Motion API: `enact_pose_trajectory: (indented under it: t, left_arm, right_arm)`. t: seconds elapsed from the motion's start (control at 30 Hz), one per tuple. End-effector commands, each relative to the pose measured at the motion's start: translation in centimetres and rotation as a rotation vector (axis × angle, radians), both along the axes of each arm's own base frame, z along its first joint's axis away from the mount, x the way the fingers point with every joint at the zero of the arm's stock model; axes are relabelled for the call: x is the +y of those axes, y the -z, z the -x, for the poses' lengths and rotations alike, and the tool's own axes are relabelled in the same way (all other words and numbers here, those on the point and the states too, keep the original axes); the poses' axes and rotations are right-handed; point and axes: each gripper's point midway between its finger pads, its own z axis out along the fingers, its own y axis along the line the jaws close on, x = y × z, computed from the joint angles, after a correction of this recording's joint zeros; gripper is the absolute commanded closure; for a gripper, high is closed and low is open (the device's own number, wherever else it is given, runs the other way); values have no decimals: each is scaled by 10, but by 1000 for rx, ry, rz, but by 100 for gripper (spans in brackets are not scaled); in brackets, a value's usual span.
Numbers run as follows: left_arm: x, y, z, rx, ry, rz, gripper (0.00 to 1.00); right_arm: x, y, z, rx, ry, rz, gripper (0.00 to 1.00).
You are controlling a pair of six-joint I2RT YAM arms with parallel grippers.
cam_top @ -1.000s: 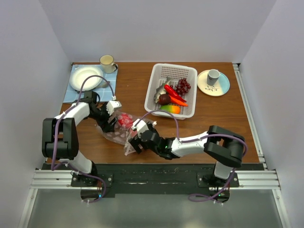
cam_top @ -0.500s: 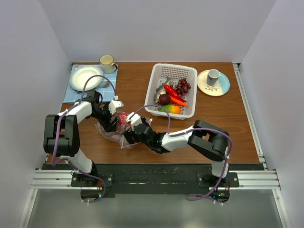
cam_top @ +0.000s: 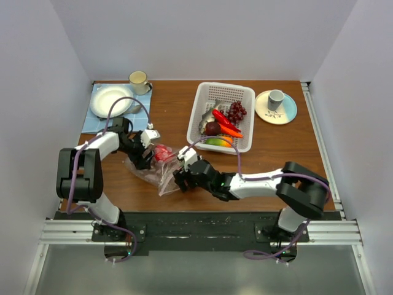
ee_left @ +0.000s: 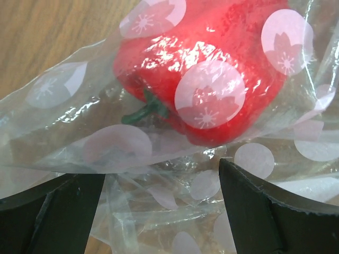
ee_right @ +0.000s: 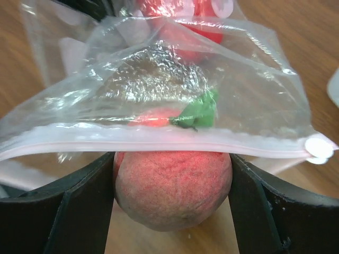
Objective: Open the zip-top bag and remove the fake food
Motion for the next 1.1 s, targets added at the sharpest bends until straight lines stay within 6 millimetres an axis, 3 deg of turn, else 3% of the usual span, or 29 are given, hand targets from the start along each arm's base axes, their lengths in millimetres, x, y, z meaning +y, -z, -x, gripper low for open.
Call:
enact_pose_trajectory:
  t: [0.0, 0.03, 0.1, 0.2, 0.27, 0.33, 0.37, 0.43, 0.47, 0.5, 0.53, 0.6, 0.63, 0.67, 0.73, 0.83, 0.9, 0.93, 0.97, 1.03, 1.07]
  left_arm:
    - [11, 30, 14, 46, 3, -74, 7]
    - [12, 33, 17, 55, 2, -80, 7]
    - [12, 33, 18, 54, 3, -82, 7]
    - [12, 29, 18, 44, 4, -79, 7]
    - [11, 22, 17, 36, 7, -72, 7]
    - [10, 15, 16, 31, 8, -66, 7]
    - [9, 10, 14, 16, 8, -66, 7]
    - [9, 4, 13, 6, 9, -64, 7]
    - [9, 0, 12, -3, 11, -63, 7]
    - [8, -2, 12, -4, 9, -60, 7]
    - [8, -4, 13, -3, 9, -58, 7]
    - [8, -11, 10, -22, 9, -56, 7]
    - [6, -16, 11, -21, 10, -44, 7]
    - [5, -22, 10, -32, 9, -35, 7]
    - [1, -40, 2, -64, 6, -7, 5]
    - [-5, -74, -16, -125, -22, 39, 1]
    - [-9, -102, -30, -174, -29, 64, 0]
    - [-13, -110, -29, -173, -24, 86, 0]
    - [-14, -118, -32, -185, -22, 97, 0]
    - [-20, -134, -38, -209, -25, 132, 0]
    - [-21, -139, -41, -215, -31, 143, 1]
  right_arm:
    - [-19, -25, 12, 35, 6, 5, 48]
    - [-24, -43, 13, 19, 11, -23, 48]
    - [-49, -54, 4, -35, 97, 9, 48]
    - [-80, -96, -21, -138, 214, -35, 49]
    - [-101, -125, -49, -189, 312, -57, 55]
    - [-115, -141, -72, -232, 390, -47, 58]
    - [-125, -160, -90, -268, 447, -52, 59]
    - [-132, -162, -113, -287, 507, -9, 58]
    - [-138, -178, -129, -306, 549, -25, 50]
    - [-137, -164, -143, -291, 568, 19, 40]
    - [-139, -164, -151, -287, 592, 24, 22]
    - [-141, -171, -170, -271, 640, 11, 1]
    - [-138, -159, -177, -233, 659, 5, 1]
    - [-134, -163, -181, -209, 662, -3, 1]
    - [-129, -144, -186, -143, 691, 31, 1]
    - [-136, -142, -183, -112, 722, 97, 1]
    - [-133, -136, -171, -116, 676, 87, 1]
    - [-134, -123, -163, -122, 623, 110, 1]
    - [-131, -139, -150, -147, 562, 64, 1]
    - [-109, -127, -117, -136, 382, 14, 1]
    - [-107, -138, -104, -154, 352, -19, 1]
